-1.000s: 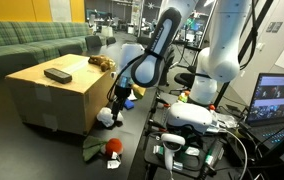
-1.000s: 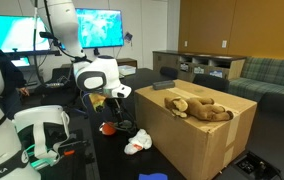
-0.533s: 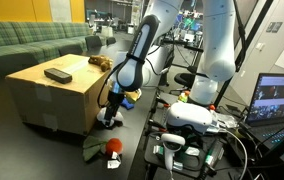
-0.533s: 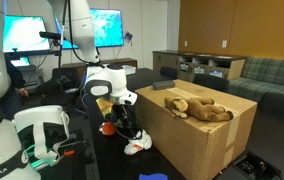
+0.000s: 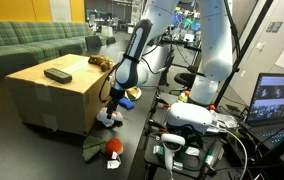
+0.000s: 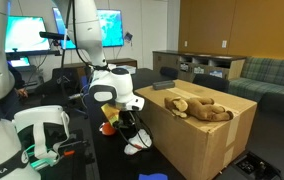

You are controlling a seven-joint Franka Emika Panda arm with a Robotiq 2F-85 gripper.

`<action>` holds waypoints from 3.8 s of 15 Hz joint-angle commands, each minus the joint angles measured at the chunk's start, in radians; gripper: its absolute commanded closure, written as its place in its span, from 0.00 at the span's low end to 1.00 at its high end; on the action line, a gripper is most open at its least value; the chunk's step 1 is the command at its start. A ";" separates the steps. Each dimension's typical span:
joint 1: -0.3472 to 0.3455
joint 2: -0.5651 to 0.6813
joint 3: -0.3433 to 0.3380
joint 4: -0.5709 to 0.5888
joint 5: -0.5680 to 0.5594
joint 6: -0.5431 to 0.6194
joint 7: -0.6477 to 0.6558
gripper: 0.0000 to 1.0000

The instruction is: Put the white towel on the table, the moose on the box, the blue sponge on the table, the white cloth on the box, the duster on the table, lastly, the turnip plushie on the box

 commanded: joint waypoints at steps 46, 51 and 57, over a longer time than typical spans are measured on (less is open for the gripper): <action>0.027 -0.436 -0.189 0.261 -0.499 -0.797 0.276 0.98; 0.072 -0.411 -0.292 0.366 -0.552 -0.753 0.339 0.98; 0.099 -0.231 -0.334 0.488 -0.674 -0.514 0.560 0.98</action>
